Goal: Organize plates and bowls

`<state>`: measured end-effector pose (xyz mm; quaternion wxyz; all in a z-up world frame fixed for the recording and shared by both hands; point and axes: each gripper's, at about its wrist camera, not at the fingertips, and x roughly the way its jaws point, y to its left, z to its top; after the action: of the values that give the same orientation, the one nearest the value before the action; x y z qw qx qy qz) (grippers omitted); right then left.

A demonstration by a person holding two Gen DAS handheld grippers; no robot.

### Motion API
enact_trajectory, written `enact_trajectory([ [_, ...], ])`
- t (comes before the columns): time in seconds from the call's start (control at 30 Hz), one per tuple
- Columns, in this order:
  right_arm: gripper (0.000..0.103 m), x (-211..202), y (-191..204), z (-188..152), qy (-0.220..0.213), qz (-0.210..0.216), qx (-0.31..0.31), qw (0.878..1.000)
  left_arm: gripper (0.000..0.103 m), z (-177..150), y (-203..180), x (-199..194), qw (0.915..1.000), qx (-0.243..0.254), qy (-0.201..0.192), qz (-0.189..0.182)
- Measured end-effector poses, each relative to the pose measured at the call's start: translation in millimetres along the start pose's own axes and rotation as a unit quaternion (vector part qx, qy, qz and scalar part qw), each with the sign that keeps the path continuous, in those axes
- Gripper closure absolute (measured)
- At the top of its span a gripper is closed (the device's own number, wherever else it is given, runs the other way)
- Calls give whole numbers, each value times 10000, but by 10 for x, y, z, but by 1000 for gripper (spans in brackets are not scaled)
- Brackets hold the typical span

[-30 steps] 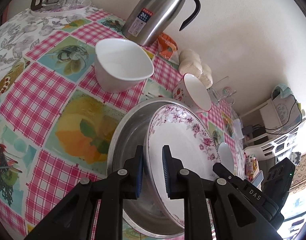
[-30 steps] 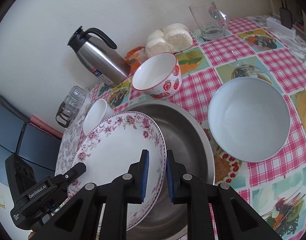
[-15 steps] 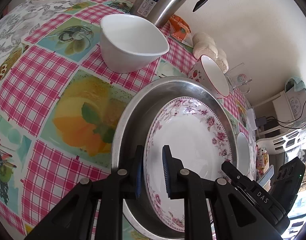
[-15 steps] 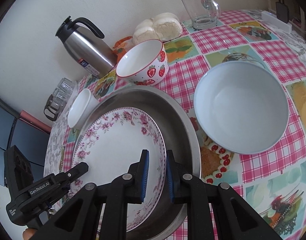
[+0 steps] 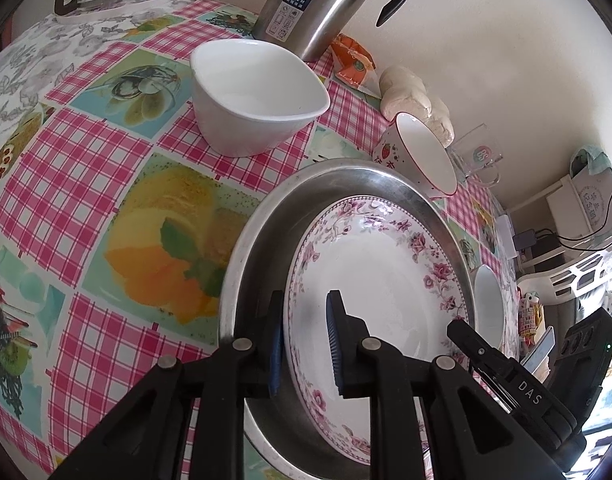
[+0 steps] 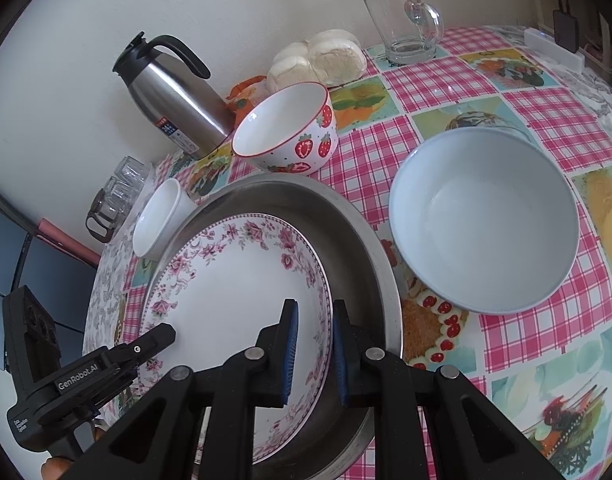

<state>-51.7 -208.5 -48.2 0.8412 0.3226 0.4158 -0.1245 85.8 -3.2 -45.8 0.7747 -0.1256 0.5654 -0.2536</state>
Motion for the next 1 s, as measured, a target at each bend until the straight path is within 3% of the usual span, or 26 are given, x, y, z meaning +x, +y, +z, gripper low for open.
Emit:
enact_trajectory([
  [0.2,85,0,-19,7,-74,-1,23,10000,84,7,3,50,10000,13,34,-50],
  [0.53,85,21,23,-22,-71,-257,-223,9994,81,-12,-99,54,9991,330,5,274],
  [0.83,85,26,51,-29,-20,-270,-352,9990,81,4,27,-20,9997,-6,-47,231],
  [1.0,85,28,29,-22,-10,-227,-308,9993,81,-17,4,-24,9995,75,-6,321],
])
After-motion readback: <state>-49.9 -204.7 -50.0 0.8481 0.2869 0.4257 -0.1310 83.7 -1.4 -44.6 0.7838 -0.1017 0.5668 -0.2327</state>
